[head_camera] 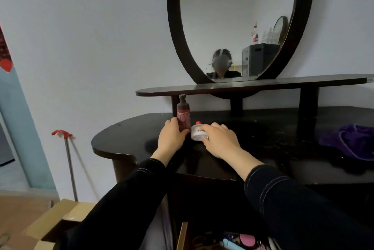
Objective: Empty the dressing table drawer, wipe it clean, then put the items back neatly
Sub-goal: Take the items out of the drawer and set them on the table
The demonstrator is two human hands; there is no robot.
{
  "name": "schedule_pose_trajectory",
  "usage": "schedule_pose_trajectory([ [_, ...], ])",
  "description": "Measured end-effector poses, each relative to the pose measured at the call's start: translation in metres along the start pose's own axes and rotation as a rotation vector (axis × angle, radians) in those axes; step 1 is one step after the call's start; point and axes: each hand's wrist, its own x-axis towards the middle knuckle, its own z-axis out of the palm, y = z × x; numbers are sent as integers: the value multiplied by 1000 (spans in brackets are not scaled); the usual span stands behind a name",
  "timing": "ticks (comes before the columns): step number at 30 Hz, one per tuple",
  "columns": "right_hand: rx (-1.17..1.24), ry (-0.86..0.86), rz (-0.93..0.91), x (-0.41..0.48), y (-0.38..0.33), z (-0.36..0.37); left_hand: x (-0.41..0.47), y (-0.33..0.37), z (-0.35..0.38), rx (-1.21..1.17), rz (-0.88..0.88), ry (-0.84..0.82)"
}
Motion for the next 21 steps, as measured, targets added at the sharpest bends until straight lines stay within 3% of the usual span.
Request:
schedule_pose_trajectory([
  [4,-4,-46,-17,-4,1,-3,-7,4,0,176,0,18],
  [11,148,26,44,-49,0,-29,-62,16,-29,-3,-51,36],
  [16,292,178,52,-124,-3,-47,-161,25,-27,-32,110,237],
  [19,245,330,-107,-190,-1,-39,-242,20,-4,-156,237,168],
  [21,312,337,-181,-237,10,-20,-285,10,20,-259,239,50],
])
